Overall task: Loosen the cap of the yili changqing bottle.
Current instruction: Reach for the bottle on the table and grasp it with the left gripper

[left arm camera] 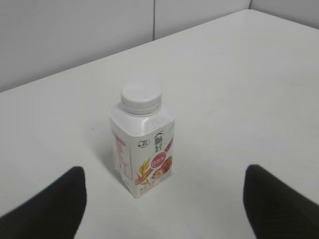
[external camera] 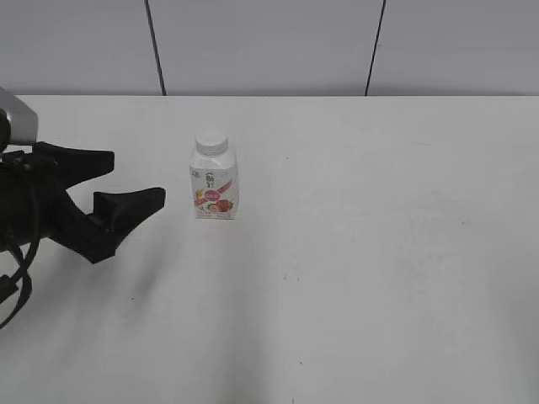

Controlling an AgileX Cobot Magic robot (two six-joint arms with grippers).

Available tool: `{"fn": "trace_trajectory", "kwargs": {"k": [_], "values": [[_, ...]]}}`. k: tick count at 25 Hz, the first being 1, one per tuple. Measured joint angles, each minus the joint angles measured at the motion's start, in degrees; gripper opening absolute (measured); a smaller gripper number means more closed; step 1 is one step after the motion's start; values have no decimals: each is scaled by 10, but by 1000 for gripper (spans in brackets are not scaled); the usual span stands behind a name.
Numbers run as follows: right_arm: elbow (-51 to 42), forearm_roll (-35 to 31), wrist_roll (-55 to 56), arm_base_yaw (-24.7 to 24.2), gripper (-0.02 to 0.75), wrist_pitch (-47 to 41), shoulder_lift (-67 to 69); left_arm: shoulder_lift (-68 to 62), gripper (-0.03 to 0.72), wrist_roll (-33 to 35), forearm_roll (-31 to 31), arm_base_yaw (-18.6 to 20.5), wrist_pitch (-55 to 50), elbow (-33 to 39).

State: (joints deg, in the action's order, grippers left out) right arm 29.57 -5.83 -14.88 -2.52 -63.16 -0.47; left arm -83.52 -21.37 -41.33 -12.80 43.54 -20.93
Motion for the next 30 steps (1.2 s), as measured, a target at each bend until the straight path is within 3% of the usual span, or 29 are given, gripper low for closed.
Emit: {"fn": "trace_trajectory", "kwargs": {"k": [8, 17, 25, 30], "values": [[0, 0, 0, 0, 512, 0, 0, -150, 590, -22, -182, 117, 166, -47], [0, 0, 0, 0, 512, 0, 0, -291, 586, -82, -411, 144, 191, -241], [0, 0, 0, 0, 512, 0, 0, -365, 586, -106, -452, 144, 195, -352], [0, 0, 0, 0, 512, 0, 0, -411, 586, -170, -488, 144, 201, -421]]}}
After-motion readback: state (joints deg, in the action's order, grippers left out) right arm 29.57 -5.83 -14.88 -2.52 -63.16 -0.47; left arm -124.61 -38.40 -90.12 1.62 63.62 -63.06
